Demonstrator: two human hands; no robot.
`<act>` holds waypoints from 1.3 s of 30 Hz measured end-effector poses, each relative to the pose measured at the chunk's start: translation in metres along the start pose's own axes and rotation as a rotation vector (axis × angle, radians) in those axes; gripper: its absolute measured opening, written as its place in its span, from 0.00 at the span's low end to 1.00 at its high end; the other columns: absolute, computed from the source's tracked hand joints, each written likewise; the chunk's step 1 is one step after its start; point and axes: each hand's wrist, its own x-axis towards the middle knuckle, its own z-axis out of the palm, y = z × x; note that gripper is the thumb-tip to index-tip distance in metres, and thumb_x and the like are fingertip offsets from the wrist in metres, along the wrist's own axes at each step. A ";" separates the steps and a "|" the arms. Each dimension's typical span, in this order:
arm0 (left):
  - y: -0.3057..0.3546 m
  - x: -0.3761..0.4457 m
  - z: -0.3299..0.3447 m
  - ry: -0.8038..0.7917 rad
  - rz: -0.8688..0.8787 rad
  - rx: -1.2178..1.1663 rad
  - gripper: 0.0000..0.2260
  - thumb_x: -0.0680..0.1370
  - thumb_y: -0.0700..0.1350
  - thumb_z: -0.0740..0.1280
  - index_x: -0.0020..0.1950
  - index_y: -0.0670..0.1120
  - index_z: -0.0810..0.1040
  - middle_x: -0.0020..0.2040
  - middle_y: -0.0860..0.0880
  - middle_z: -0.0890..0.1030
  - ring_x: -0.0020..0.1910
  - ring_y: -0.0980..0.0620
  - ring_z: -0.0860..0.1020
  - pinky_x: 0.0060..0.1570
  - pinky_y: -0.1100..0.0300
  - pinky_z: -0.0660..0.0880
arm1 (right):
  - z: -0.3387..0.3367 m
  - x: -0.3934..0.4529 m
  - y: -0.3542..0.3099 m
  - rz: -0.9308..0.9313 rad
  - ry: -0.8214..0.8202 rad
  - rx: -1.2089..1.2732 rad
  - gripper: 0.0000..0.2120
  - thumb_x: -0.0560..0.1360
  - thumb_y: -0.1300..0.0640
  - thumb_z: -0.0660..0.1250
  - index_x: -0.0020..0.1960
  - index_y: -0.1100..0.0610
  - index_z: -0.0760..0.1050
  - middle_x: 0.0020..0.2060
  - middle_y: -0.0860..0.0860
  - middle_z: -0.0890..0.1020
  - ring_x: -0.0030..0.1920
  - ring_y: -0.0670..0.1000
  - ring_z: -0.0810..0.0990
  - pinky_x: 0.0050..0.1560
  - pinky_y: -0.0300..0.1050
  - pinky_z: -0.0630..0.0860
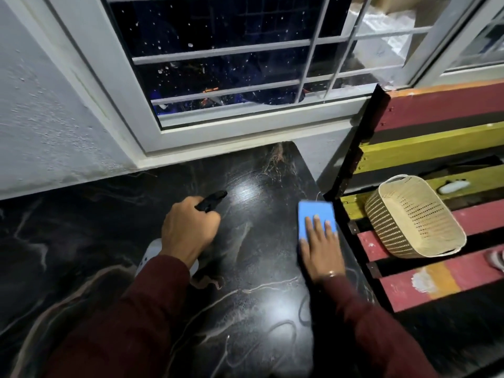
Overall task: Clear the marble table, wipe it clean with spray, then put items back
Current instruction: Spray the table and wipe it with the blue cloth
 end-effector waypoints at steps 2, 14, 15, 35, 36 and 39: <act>-0.009 -0.005 -0.007 0.013 0.002 0.017 0.06 0.69 0.44 0.64 0.33 0.43 0.74 0.30 0.44 0.78 0.32 0.42 0.76 0.33 0.55 0.67 | 0.003 0.037 -0.034 0.170 0.032 0.039 0.31 0.77 0.45 0.43 0.77 0.58 0.56 0.75 0.58 0.59 0.74 0.64 0.56 0.73 0.59 0.52; -0.034 -0.032 -0.036 0.077 -0.079 0.008 0.06 0.70 0.45 0.65 0.39 0.43 0.78 0.36 0.43 0.78 0.40 0.36 0.76 0.42 0.51 0.74 | 0.010 -0.067 -0.059 -0.657 -0.070 -0.103 0.28 0.75 0.49 0.55 0.74 0.56 0.62 0.71 0.54 0.69 0.70 0.59 0.69 0.70 0.54 0.63; -0.035 -0.033 -0.038 0.086 -0.073 0.006 0.05 0.71 0.44 0.66 0.40 0.42 0.79 0.36 0.43 0.78 0.40 0.36 0.76 0.42 0.51 0.75 | 0.006 -0.046 -0.032 -0.515 -0.027 -0.130 0.28 0.76 0.50 0.53 0.73 0.59 0.63 0.70 0.57 0.70 0.68 0.61 0.71 0.69 0.56 0.62; -0.125 -0.091 -0.092 0.063 -0.166 0.092 0.05 0.70 0.45 0.65 0.37 0.45 0.76 0.38 0.43 0.80 0.42 0.38 0.77 0.39 0.53 0.70 | 0.000 -0.030 -0.084 -0.111 -0.104 0.012 0.34 0.76 0.46 0.39 0.75 0.63 0.58 0.73 0.61 0.62 0.73 0.65 0.61 0.72 0.61 0.57; -0.132 -0.093 -0.099 0.062 -0.180 0.117 0.04 0.70 0.45 0.65 0.38 0.45 0.76 0.40 0.42 0.80 0.43 0.37 0.77 0.40 0.53 0.70 | -0.005 -0.030 -0.074 -0.098 -0.117 -0.016 0.32 0.78 0.47 0.40 0.76 0.63 0.55 0.75 0.61 0.59 0.74 0.64 0.58 0.74 0.58 0.53; -0.146 -0.097 -0.110 0.030 -0.183 0.148 0.04 0.71 0.44 0.65 0.37 0.47 0.75 0.38 0.43 0.79 0.40 0.38 0.74 0.39 0.54 0.68 | -0.008 -0.030 -0.077 0.015 -0.136 -0.024 0.30 0.79 0.48 0.44 0.77 0.61 0.52 0.76 0.59 0.55 0.75 0.63 0.54 0.73 0.56 0.51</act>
